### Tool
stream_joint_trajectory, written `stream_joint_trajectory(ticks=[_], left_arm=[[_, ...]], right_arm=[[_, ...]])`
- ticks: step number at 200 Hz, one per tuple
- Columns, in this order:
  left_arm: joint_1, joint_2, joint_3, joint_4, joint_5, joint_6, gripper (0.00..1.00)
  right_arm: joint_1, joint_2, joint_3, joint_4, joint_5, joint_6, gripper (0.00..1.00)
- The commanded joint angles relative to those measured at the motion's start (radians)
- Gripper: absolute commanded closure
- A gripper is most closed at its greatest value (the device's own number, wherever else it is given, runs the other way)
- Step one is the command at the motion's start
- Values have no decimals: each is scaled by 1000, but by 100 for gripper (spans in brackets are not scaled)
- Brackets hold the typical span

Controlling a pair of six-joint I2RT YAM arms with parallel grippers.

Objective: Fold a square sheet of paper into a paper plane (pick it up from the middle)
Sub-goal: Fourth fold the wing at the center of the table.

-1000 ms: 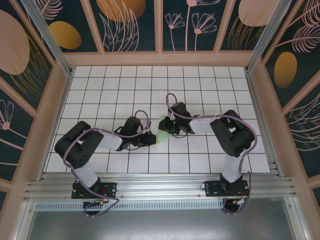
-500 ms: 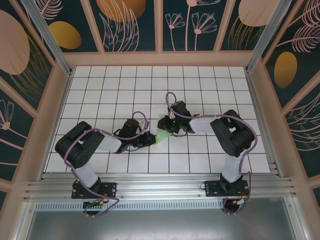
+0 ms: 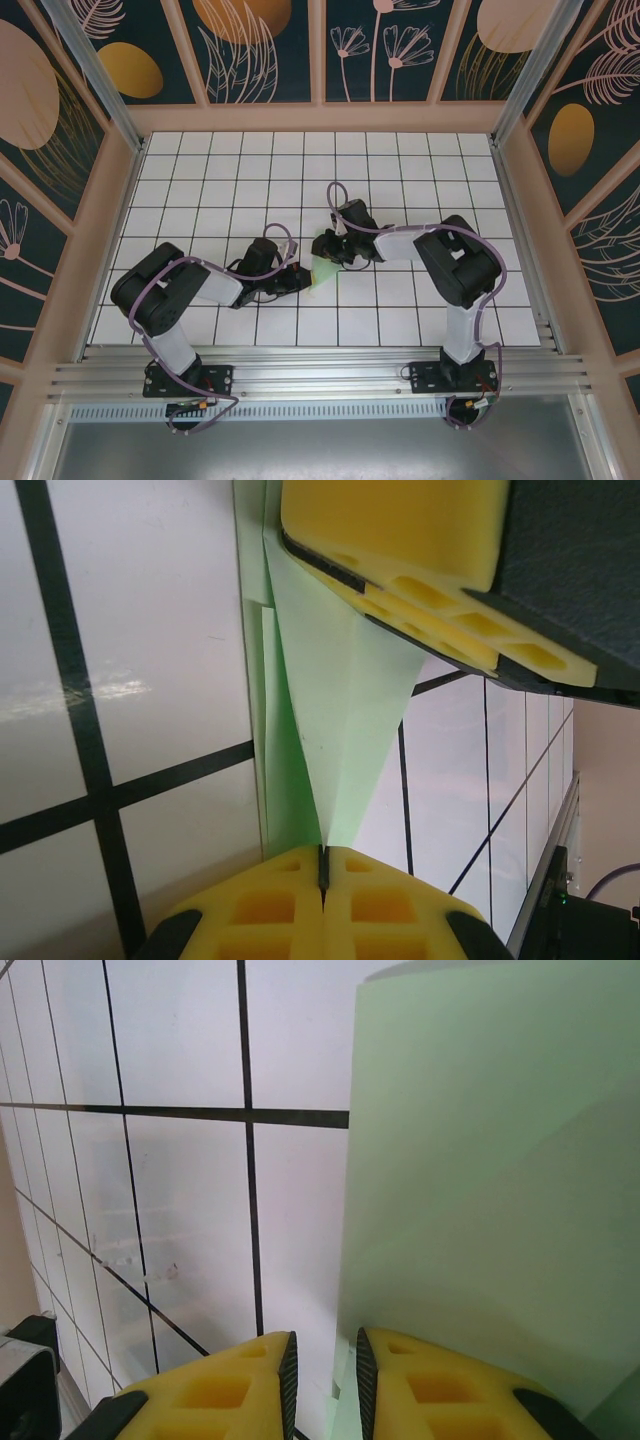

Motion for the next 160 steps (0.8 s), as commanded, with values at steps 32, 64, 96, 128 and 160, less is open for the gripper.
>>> stream_joint_trajectory(ticks=[32, 64, 96, 128, 160], left_arm=[[-6, 1, -22, -21, -46, -19, 100], [-6, -69, -6, -109, -93, 24, 88], [-6, -96, 34, -194, -150, 72, 81], [-6, -68, 79, -213, -141, 93, 76], [-5, -60, 97, -213, -138, 105, 73]], right_arm=[[-9, 75, 39, -104, 38, -46, 74], [-4, 70, 25, -123, 38, -51, 75], [-5, 37, 10, -92, 7, -38, 75], [-3, 32, 13, -69, -8, -22, 75], [-3, 32, 10, -46, -25, -12, 74]])
